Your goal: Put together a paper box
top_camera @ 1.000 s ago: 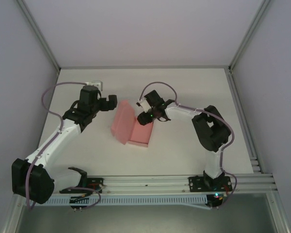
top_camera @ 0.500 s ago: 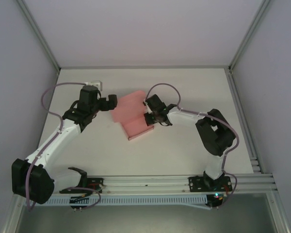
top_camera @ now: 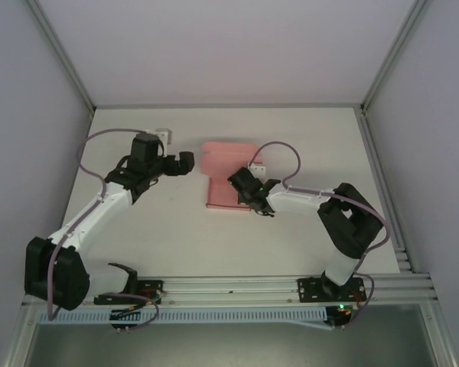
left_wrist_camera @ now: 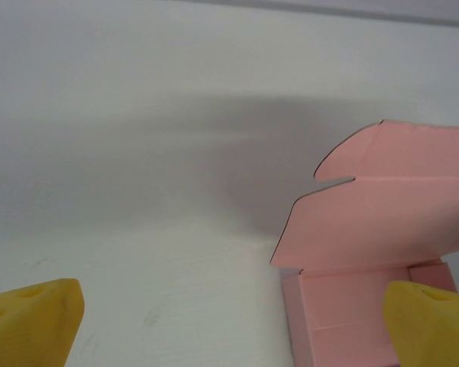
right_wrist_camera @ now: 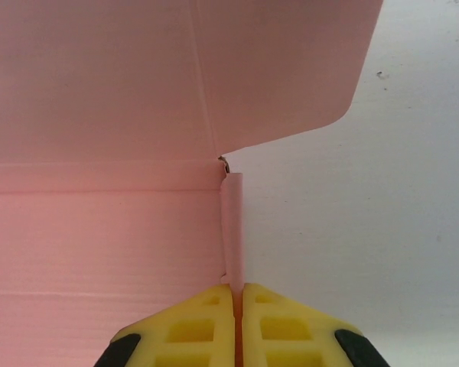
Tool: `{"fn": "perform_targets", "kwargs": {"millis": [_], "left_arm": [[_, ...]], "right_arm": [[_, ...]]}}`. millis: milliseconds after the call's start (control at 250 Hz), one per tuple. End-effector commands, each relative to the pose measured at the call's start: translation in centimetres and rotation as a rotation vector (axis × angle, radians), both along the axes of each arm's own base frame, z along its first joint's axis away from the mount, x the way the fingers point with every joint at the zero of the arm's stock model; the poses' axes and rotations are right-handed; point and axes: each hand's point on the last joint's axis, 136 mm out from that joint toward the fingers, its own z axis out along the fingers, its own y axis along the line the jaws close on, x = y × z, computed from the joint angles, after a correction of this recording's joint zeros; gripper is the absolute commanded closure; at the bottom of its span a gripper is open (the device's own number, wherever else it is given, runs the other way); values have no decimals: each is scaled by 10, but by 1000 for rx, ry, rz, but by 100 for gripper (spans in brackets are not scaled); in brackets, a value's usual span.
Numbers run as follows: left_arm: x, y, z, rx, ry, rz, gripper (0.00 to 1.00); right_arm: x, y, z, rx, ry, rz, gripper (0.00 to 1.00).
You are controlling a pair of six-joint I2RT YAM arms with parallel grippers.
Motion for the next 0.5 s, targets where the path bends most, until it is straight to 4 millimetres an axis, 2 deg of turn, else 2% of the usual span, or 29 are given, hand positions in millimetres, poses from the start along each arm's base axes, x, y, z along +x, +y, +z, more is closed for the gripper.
{"fn": "perform_targets", "kwargs": {"millis": [0, 60, 128, 208, 327, 419, 495], "left_arm": [[8, -13, 4, -14, -22, -70, 0], [10, -16, 2, -13, -15, -84, 0], [12, -20, -2, -12, -4, -104, 0], [15, -23, -5, -10, 0, -122, 0], [17, -27, -10, -3, 6, -144, 0], [20, -31, -10, 5, -2, -169, 0], [26, -32, -11, 15, -5, -179, 1]], "right_arm": [[0, -9, 2, -52, -7, -24, 93], [1, -6, 3, -41, -14, -1, 94], [2, -2, 6, -33, -23, 25, 85], [2, 1, 11, -29, -32, 55, 81], [6, 0, 20, -35, -57, 69, 65], [9, -1, 28, -36, -74, 83, 59], [12, -2, 40, -32, -97, 96, 48]]}}
